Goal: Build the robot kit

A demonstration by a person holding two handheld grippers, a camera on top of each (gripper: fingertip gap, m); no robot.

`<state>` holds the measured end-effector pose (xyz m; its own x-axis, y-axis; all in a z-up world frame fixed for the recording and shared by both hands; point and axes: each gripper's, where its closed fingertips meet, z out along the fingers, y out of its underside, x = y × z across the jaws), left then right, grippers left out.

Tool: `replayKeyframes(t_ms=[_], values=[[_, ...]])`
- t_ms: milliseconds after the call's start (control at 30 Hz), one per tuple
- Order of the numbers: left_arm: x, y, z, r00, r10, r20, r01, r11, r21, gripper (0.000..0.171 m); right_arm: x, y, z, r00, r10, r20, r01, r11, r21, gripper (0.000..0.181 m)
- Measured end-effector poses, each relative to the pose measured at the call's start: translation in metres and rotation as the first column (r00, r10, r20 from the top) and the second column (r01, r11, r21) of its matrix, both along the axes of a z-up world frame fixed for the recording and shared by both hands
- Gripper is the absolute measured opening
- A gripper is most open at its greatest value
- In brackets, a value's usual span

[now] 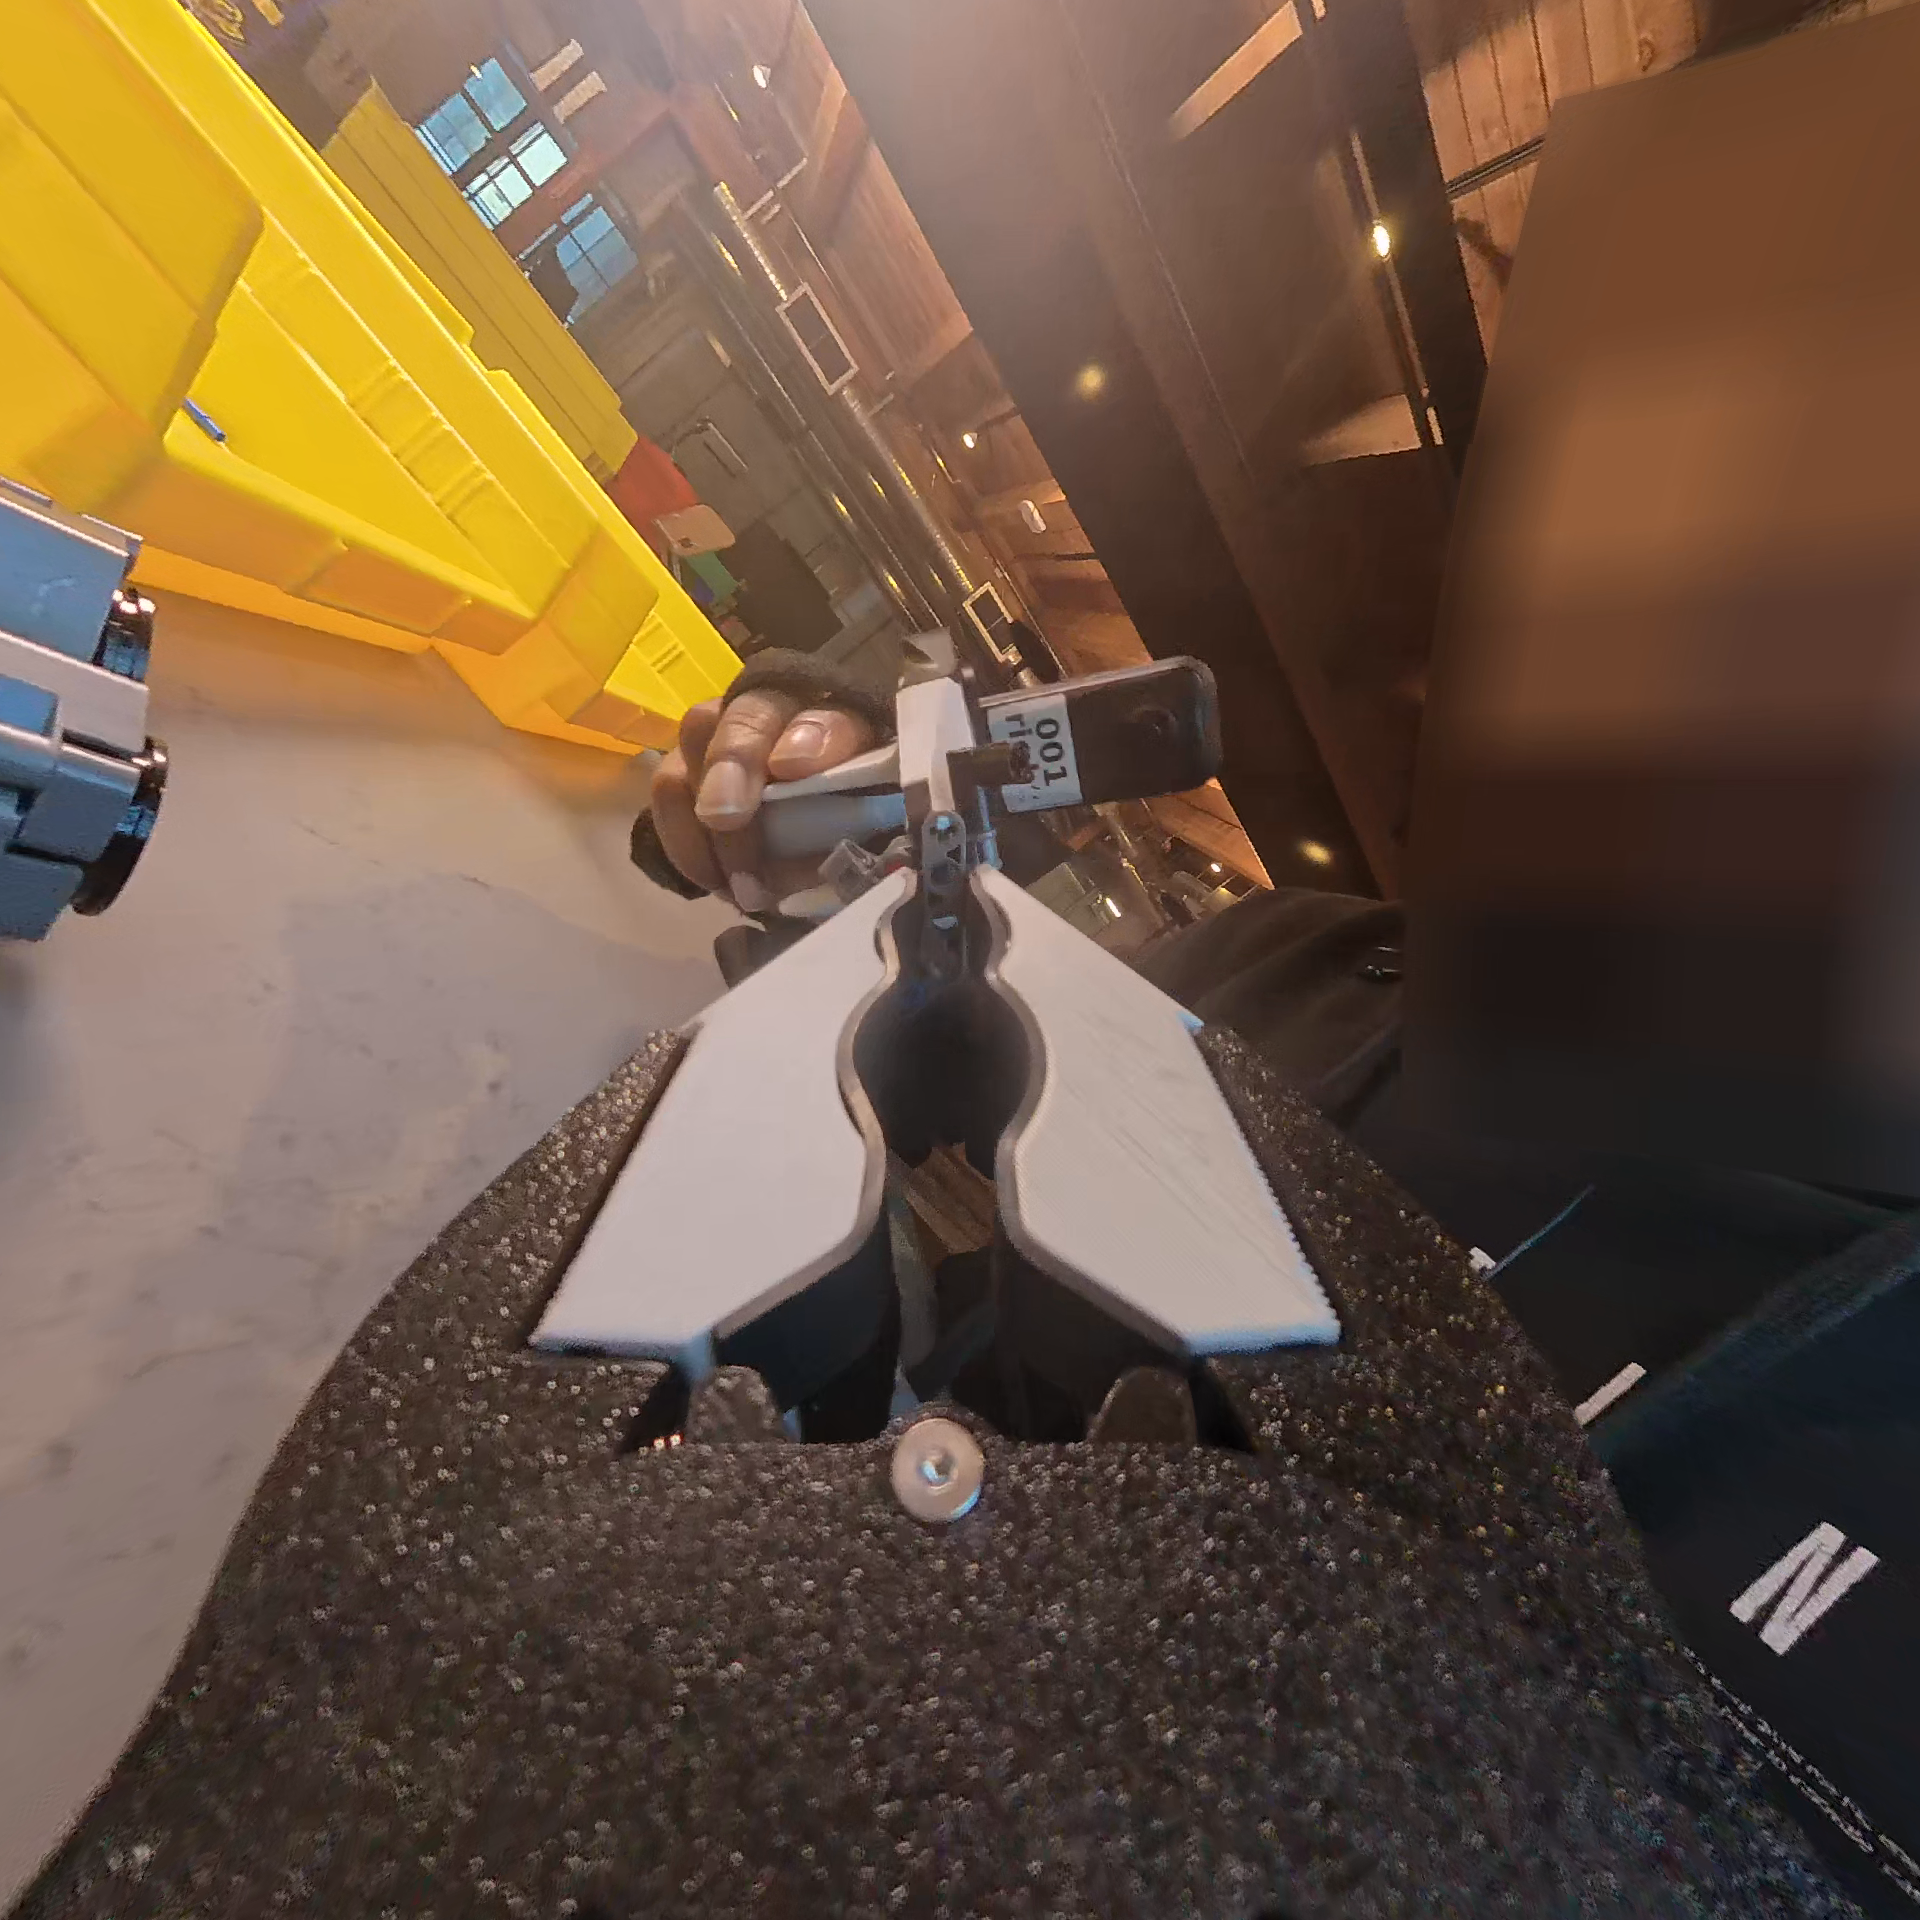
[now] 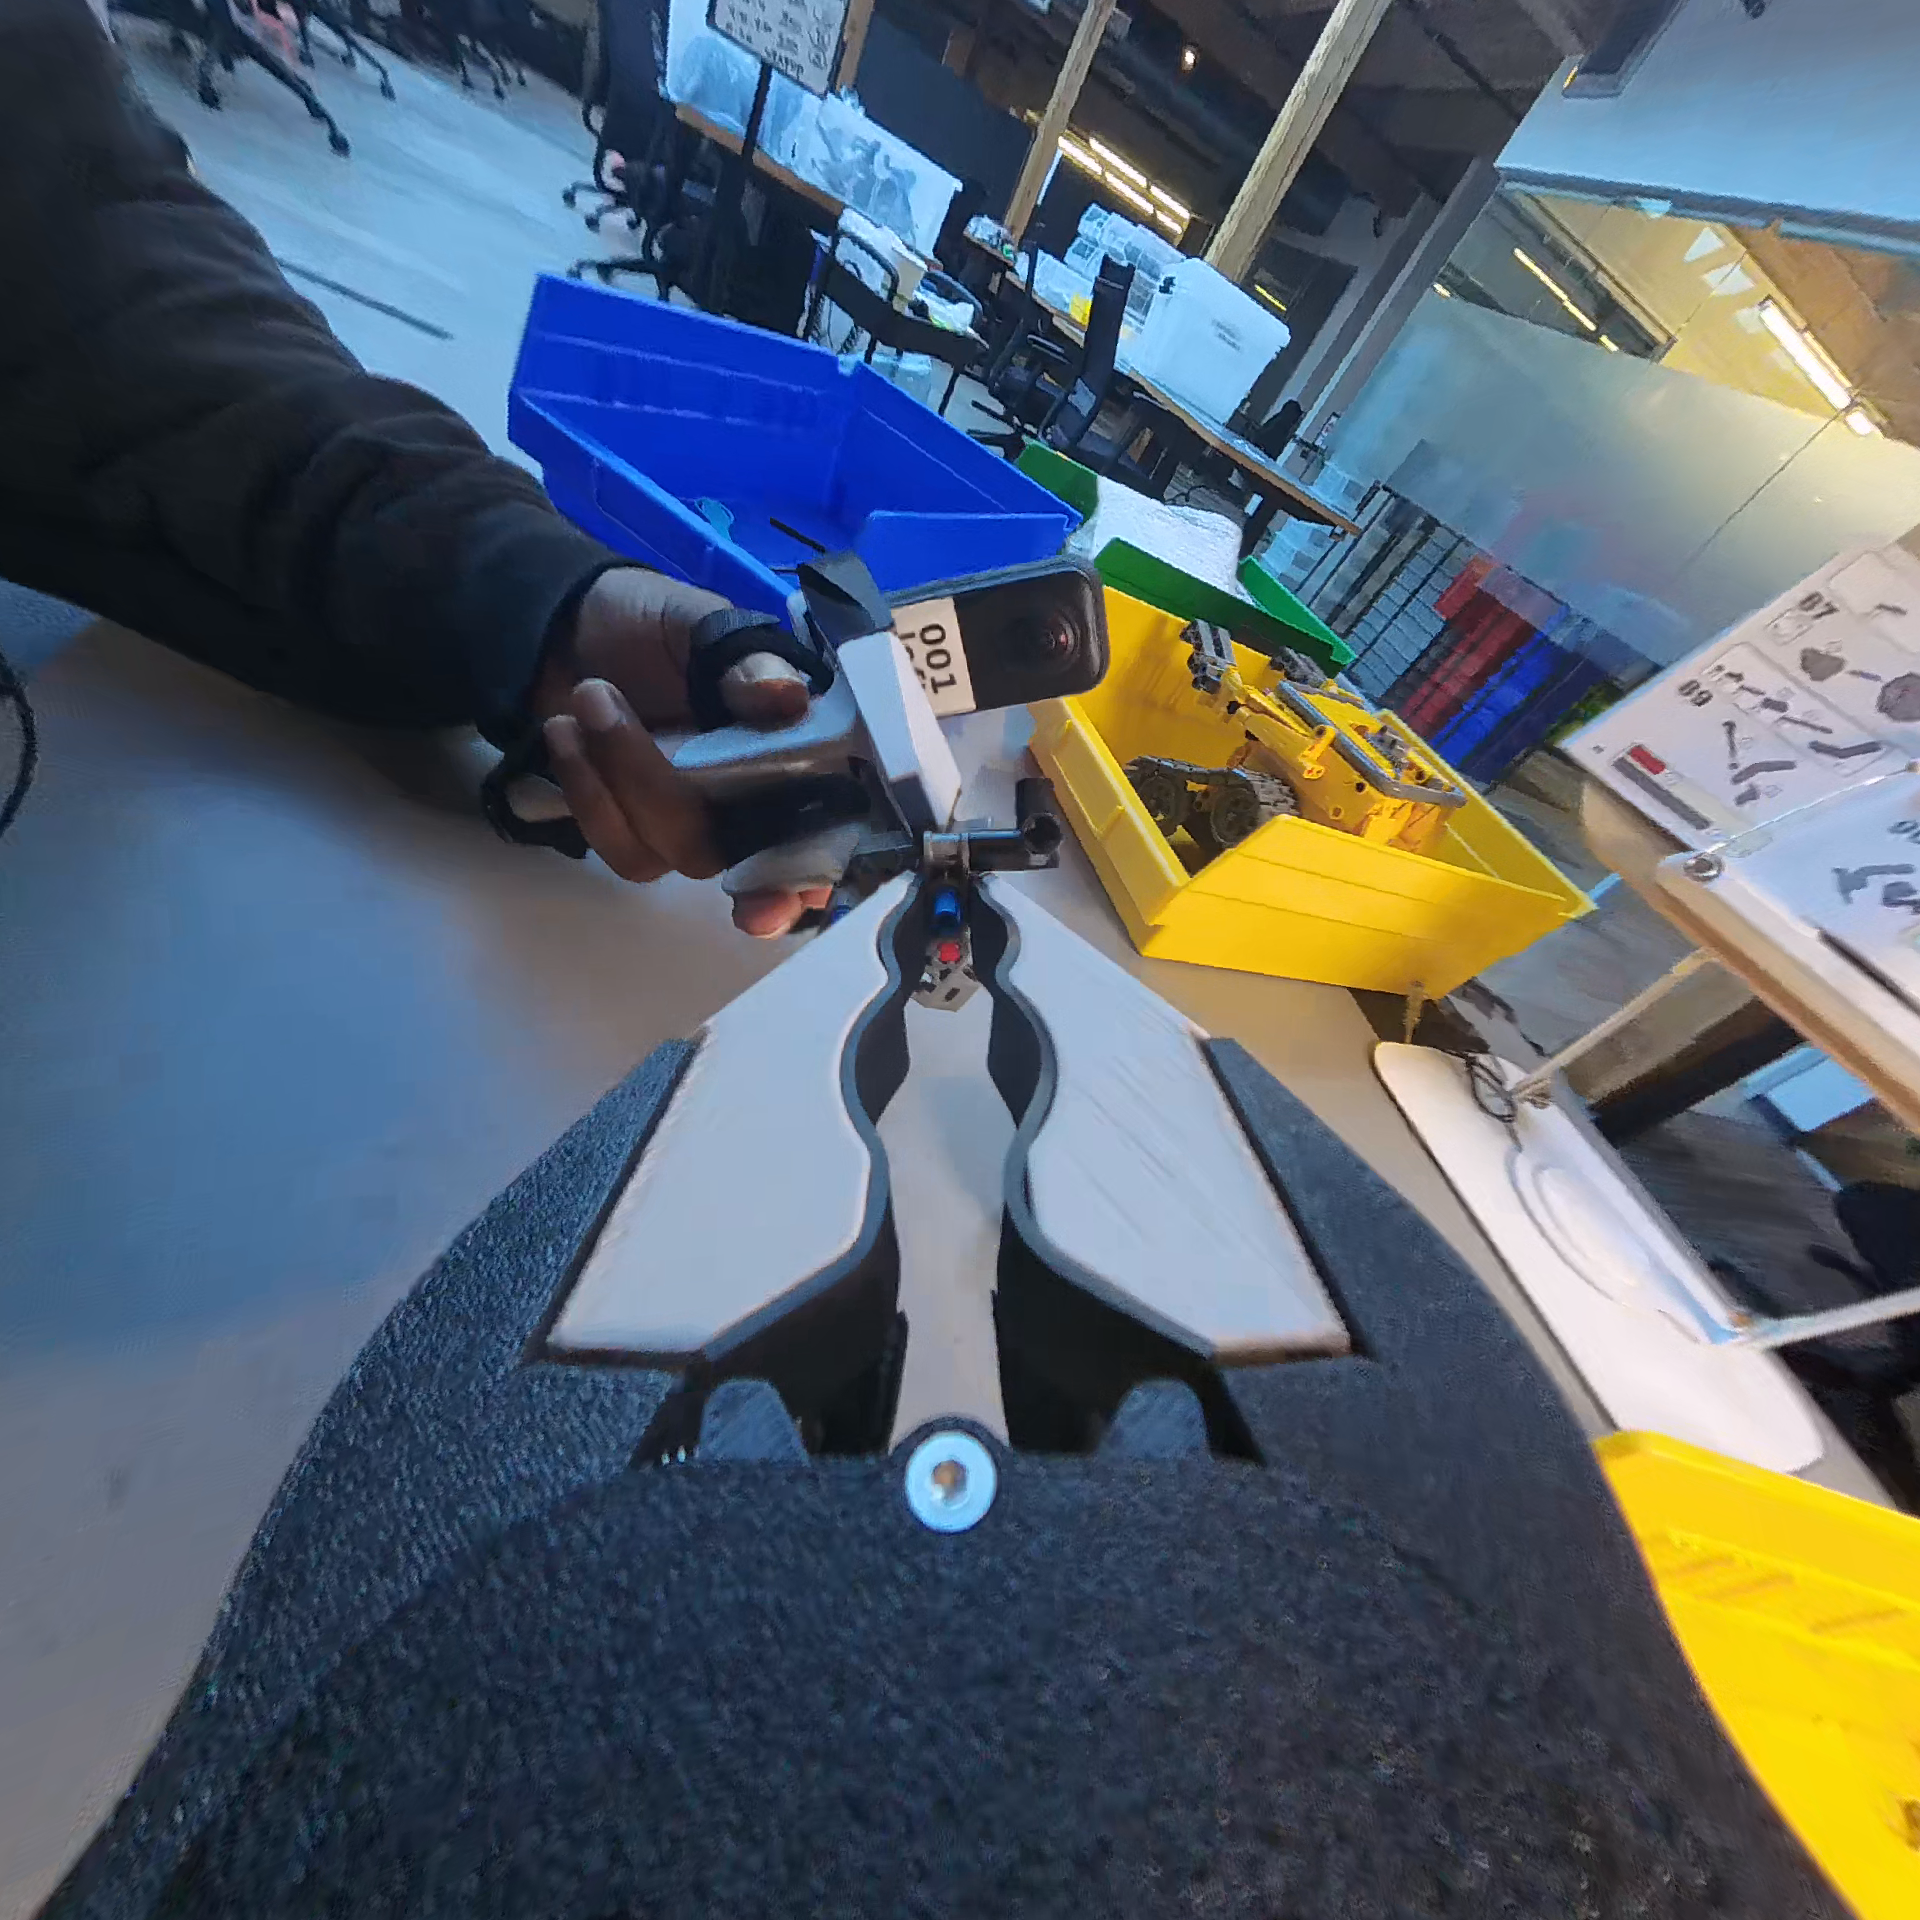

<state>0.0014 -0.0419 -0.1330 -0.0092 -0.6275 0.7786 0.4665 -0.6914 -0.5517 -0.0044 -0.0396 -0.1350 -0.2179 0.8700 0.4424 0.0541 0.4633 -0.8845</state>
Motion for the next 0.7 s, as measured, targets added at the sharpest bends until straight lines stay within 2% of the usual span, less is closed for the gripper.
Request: replayKeyframes(t_ms=[100,167,500,700], values=[[0.0,0.002,-0.004,1.0,0.016,-0.007,-0.016,1.0,-0.024,0.007,0.0,0.001,-0.003,0.999,-0.032,0.004,0.031,0.991,0.13,0.006],[-0.001,0.004,-0.006,1.0,0.019,0.002,-0.019,0.999,-0.048,0.009,0.0,0.0,-0.003,0.999,-0.033,-0.002,0.033,0.989,0.145,0.006],[-0.002,0.003,-0.011,1.0,0.015,-0.023,-0.016,0.998,-0.068,0.007,-0.003,0.001,-0.012,1.0,-0.018,0.018,0.017,0.997,0.071,0.006],[-0.002,0.002,-0.005,1.0,0.017,-0.005,-0.017,0.999,-0.047,0.006,-0.003,0.002,-0.009,1.0,0.0,0.016,0.001,1.0,-0.027,0.006]])
